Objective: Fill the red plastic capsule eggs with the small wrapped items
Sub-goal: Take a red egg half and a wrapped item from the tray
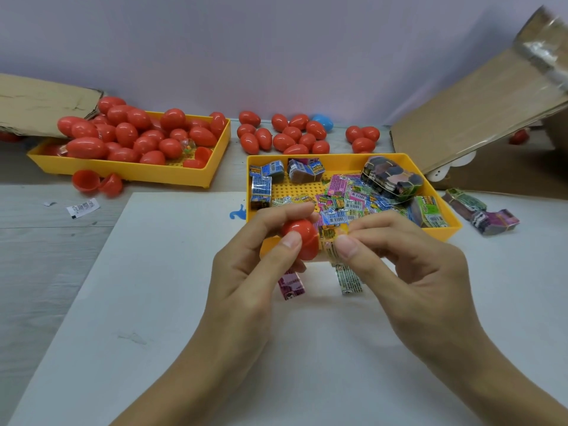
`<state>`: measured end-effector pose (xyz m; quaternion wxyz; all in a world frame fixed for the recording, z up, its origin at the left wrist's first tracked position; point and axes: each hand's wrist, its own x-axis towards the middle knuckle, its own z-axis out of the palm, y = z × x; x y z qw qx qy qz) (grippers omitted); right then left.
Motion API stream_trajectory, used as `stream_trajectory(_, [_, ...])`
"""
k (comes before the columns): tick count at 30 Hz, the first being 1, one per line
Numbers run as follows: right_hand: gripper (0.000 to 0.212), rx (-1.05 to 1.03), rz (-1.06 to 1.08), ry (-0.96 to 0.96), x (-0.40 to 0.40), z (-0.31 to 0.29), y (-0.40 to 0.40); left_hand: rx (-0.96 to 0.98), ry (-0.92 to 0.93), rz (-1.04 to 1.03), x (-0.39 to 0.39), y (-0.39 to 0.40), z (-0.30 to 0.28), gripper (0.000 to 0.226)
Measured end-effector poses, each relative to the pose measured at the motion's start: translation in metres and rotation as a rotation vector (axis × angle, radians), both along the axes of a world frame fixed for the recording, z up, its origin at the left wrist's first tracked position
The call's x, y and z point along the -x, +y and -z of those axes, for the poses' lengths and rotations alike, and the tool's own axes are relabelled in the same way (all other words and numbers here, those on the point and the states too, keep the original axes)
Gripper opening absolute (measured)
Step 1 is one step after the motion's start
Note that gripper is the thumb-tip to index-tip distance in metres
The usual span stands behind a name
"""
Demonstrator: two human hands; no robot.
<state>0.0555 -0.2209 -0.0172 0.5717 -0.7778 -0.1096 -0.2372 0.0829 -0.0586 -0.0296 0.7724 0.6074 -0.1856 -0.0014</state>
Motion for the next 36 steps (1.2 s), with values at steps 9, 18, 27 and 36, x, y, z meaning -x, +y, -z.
stream_trajectory(9, [0.014,-0.042,-0.06,0.104,-0.0009,-0.0001,-0.0007,-0.03,-0.024,-0.025,-0.0013,-0.0007,0.0039,0.026])
stream_trajectory(18, [0.016,-0.023,-0.067,0.109,-0.0013,-0.0012,-0.0015,-0.016,-0.02,-0.01,0.0001,-0.0009,0.0046,0.027])
stream_trajectory(27, [0.008,0.1,-0.075,0.015,-0.0006,-0.003,-0.0023,-0.038,-0.119,-0.115,0.0007,-0.0038,0.0017,0.02])
stream_trajectory(36, [0.012,-0.031,-0.04,0.022,0.002,-0.004,-0.002,-0.019,-0.142,-0.184,0.0038,-0.0057,-0.0007,0.02])
